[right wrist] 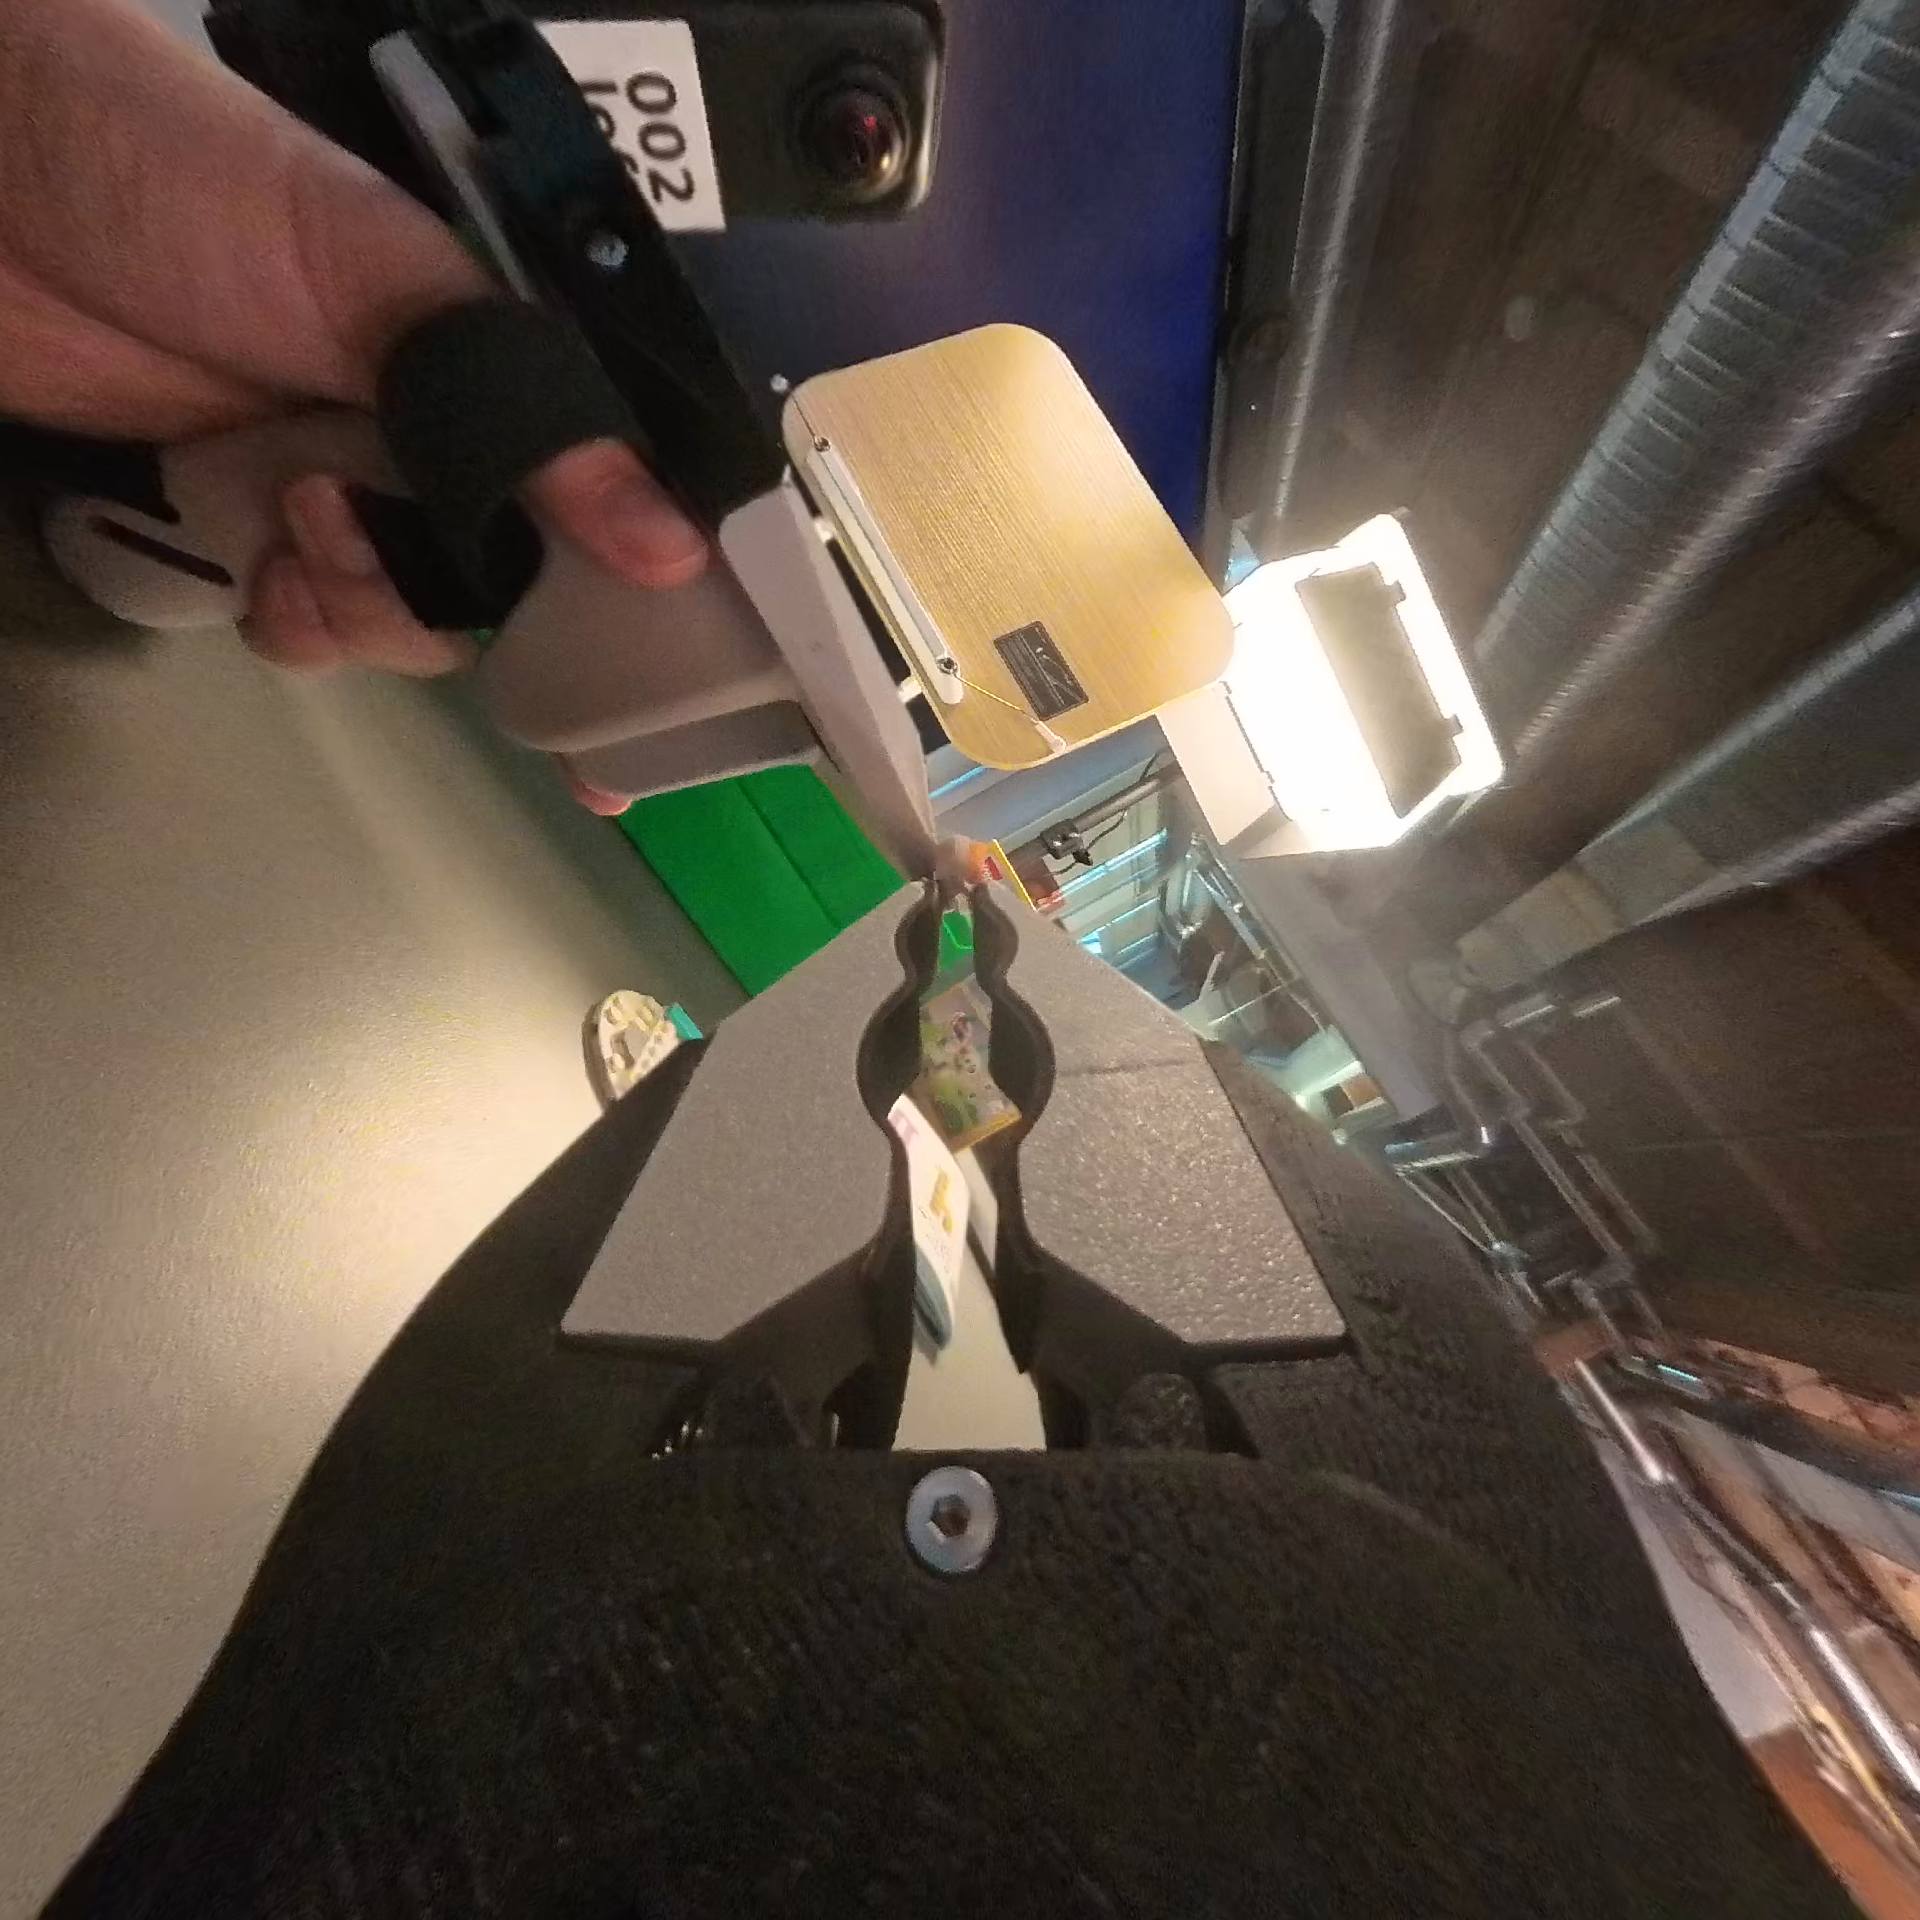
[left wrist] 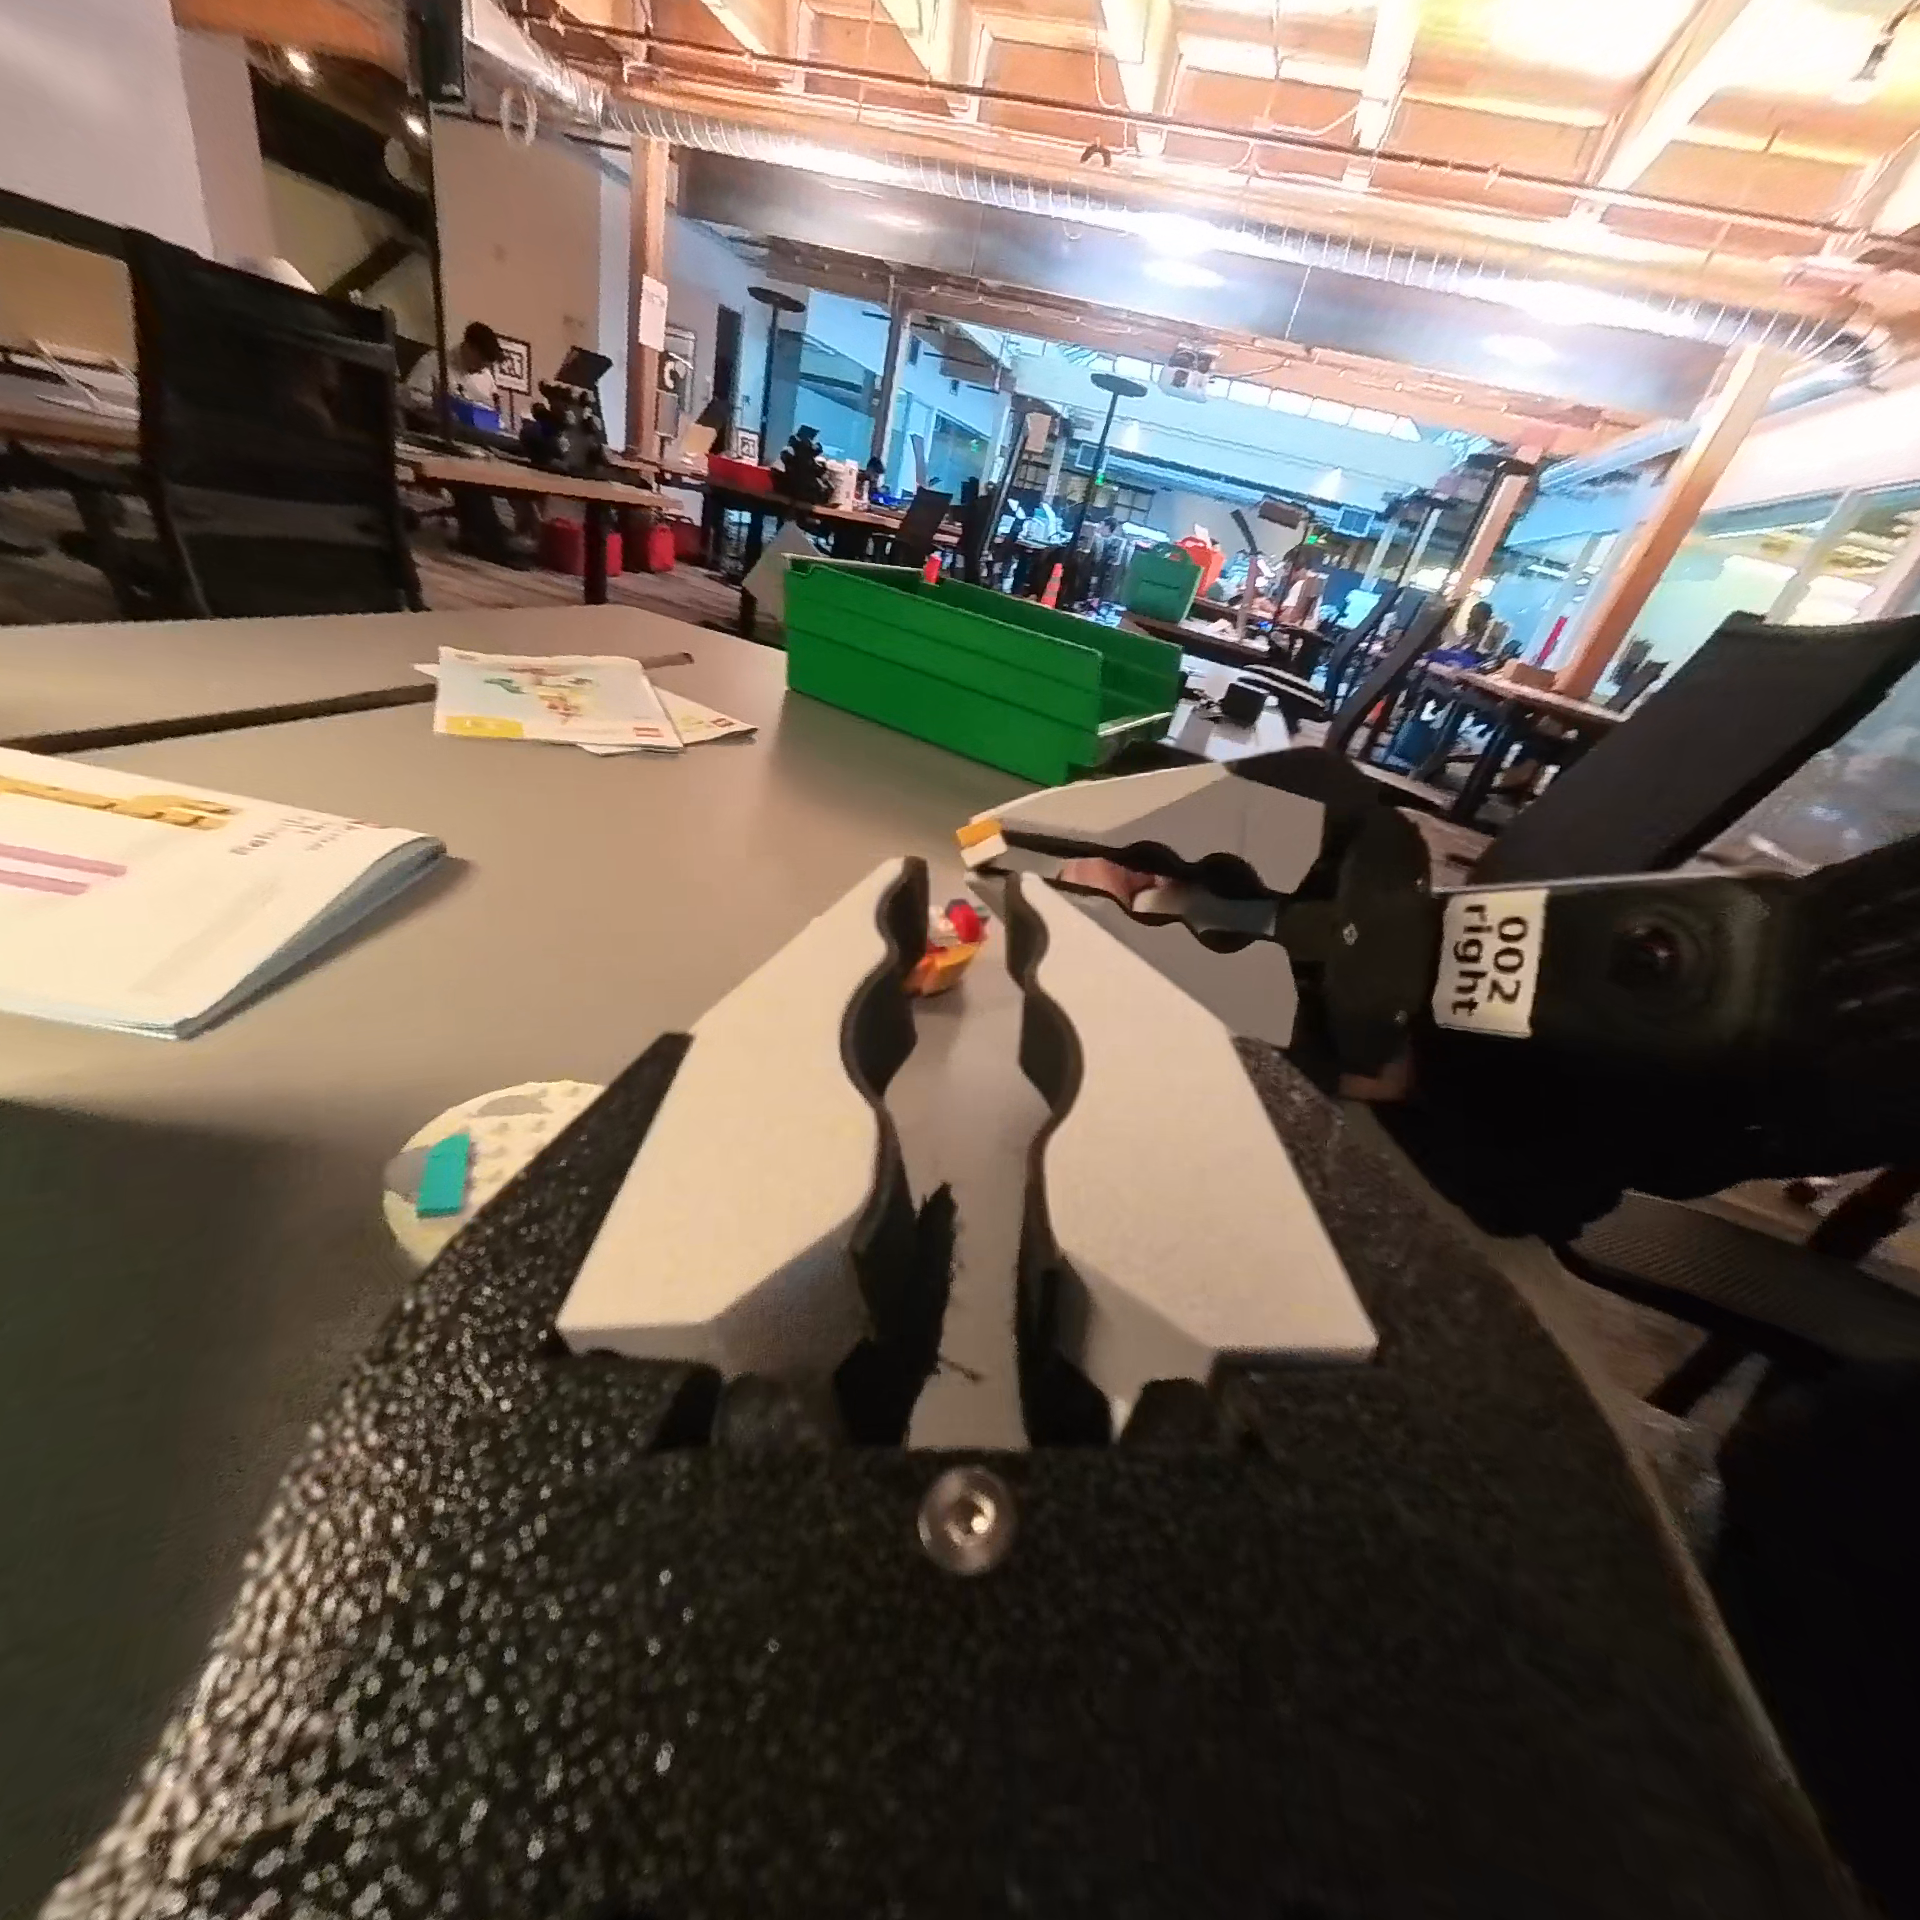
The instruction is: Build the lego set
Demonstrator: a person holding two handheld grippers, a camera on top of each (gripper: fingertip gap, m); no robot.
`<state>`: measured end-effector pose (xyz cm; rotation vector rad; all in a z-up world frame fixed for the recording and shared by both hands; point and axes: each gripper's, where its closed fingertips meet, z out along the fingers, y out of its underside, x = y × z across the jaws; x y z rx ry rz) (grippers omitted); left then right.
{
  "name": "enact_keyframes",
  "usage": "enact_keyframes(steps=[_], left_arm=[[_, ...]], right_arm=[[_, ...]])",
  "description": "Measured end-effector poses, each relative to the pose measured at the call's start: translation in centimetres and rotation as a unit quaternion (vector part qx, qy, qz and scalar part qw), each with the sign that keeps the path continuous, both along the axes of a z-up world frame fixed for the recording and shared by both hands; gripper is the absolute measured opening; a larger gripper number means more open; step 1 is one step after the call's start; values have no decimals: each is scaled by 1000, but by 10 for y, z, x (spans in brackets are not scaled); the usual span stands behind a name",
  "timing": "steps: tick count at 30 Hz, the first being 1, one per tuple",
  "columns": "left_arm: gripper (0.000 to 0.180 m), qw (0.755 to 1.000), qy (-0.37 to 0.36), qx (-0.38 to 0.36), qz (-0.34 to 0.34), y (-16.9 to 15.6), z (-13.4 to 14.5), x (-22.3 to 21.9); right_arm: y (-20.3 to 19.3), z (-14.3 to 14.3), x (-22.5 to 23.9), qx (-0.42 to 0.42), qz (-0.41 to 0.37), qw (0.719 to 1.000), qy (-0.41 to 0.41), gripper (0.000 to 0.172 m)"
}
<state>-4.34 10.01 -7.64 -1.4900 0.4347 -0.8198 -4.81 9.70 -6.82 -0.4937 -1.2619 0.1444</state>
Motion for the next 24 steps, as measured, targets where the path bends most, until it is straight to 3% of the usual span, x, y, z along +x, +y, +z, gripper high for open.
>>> enact_keyframes(steps=[15, 24], left_arm=[[14, 997, -54, -23, -49, -6, 4, 6], [11, 996, -79, -31, -35, -2, 5, -1]], right_arm=[[3, 3, 1, 39, -32, 999, 5, 4], [0, 1, 0, 52, -29, 998, -2, 3]])
